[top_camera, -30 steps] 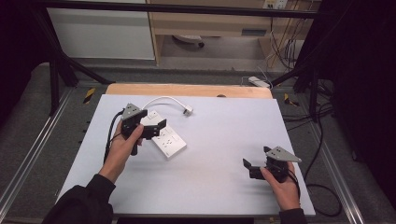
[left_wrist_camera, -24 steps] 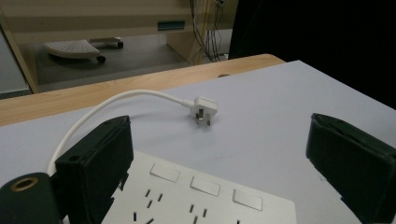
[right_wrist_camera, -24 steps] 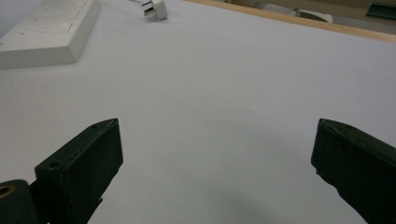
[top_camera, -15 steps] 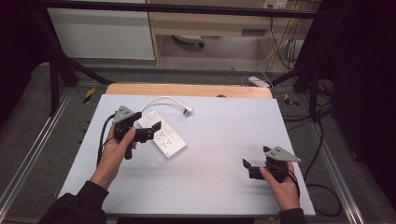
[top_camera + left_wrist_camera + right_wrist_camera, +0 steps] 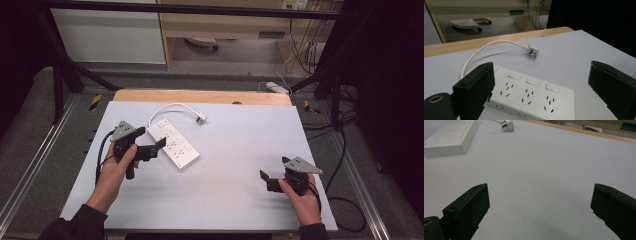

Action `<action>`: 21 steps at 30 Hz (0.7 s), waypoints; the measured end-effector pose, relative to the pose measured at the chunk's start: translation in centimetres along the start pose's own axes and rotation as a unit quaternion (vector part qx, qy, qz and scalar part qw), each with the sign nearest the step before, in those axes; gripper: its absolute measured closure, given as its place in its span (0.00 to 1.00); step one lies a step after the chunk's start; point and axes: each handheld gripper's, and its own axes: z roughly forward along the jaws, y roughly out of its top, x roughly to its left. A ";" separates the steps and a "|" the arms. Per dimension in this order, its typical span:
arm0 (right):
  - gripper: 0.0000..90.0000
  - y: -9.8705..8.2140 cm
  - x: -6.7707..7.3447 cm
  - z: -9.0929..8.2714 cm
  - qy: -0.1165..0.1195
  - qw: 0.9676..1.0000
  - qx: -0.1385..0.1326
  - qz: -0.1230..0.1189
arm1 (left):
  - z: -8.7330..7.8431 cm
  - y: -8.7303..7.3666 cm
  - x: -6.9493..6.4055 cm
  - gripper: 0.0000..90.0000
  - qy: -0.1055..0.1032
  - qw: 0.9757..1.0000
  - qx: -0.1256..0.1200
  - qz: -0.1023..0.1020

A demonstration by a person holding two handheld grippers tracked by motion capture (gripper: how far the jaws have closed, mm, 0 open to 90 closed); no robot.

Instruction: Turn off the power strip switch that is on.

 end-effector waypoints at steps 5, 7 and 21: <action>0.03 0.0 0.1 0.0 0.002 1.000 0.001 0.000 | -0.9 -0.1 0.1 0.07 0.003 1.000 -0.002 -0.004; 0.03 0.0 0.1 0.1 0.001 1.000 0.001 -0.001 | -1.2 -0.1 0.1 0.07 0.002 1.000 -0.003 -0.006; 0.03 0.0 0.1 0.1 0.002 1.000 0.002 0.000 | -4.3 -2.2 1.1 0.06 0.009 1.000 -0.008 -0.018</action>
